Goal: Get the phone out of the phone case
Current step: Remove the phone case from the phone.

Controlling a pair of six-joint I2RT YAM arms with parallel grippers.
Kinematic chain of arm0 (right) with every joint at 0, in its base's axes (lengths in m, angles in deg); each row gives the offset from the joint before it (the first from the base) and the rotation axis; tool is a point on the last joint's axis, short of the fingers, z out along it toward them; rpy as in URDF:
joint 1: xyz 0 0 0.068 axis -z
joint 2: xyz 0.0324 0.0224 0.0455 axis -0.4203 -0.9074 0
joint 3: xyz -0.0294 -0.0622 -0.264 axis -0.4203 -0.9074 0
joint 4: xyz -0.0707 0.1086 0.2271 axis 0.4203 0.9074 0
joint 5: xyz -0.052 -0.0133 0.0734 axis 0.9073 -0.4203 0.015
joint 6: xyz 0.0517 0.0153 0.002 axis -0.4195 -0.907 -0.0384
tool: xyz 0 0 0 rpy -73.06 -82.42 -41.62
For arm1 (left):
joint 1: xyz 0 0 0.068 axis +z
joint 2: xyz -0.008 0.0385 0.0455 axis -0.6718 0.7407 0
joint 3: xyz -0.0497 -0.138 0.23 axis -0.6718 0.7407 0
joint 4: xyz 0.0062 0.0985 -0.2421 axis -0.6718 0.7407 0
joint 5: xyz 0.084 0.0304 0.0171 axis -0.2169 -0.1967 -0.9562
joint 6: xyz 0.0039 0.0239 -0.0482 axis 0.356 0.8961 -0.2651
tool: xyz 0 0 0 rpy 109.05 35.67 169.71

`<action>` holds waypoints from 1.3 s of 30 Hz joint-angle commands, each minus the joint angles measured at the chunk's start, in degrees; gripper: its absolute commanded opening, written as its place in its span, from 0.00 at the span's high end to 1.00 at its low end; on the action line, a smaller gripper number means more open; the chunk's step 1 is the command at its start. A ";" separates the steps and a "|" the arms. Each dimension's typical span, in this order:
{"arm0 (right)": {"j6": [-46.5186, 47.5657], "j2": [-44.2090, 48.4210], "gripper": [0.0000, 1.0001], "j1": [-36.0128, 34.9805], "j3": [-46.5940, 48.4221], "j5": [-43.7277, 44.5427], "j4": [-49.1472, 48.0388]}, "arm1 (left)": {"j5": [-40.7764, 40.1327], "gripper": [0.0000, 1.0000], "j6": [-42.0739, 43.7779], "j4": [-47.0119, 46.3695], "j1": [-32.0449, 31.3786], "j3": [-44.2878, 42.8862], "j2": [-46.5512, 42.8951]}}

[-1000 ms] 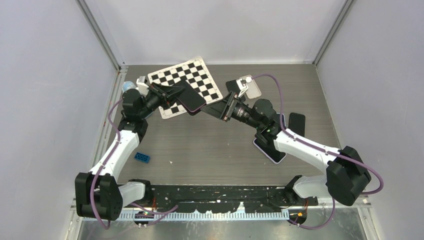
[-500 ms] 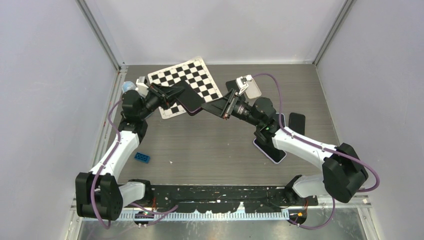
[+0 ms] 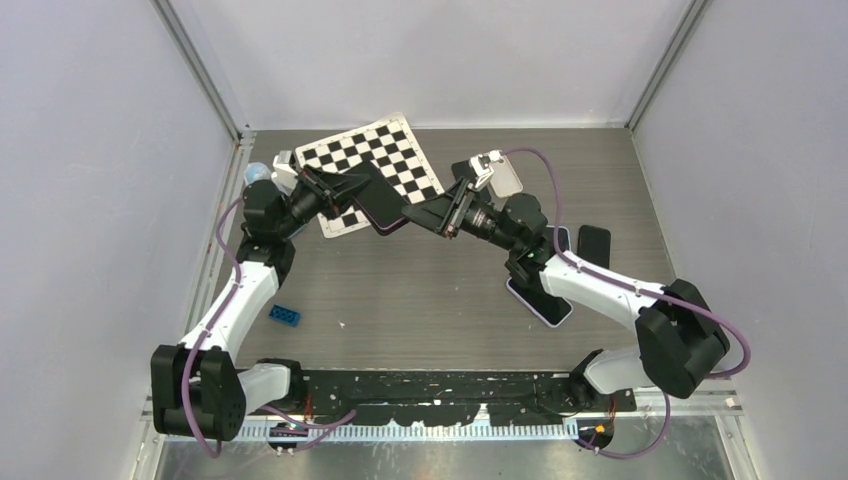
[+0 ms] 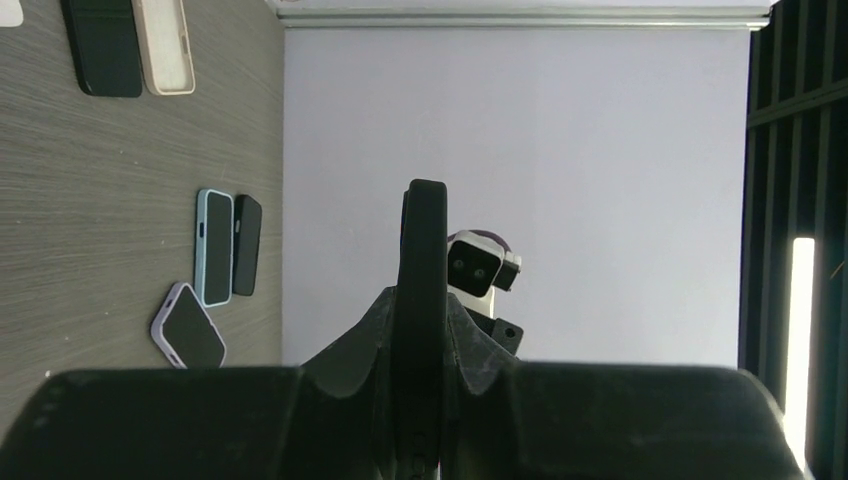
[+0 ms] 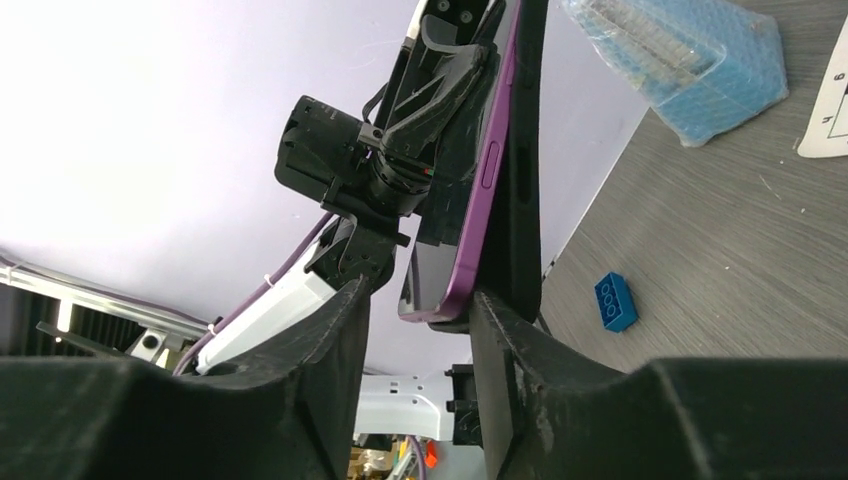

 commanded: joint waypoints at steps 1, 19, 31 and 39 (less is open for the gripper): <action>-1.92 -1.92 0.50 0.64 2.85 0.40 -3.36 | 6.89 1.00 3.30 -4.29 -0.38 -3.06 -1.51; -6.55 -10.06 0.79 -0.11 7.74 -10.10 -10.00 | 12.44 1.00 22.00 -1.56 -8.02 -7.76 0.97; -5.56 -4.76 0.99 1.72 7.63 -6.59 -5.10 | 4.29 0.27 26.66 1.72 -7.93 -4.31 -5.56; -8.78 -1.00 0.99 6.12 7.05 -6.58 -5.65 | 3.23 0.02 28.93 2.64 -7.17 -1.59 -7.80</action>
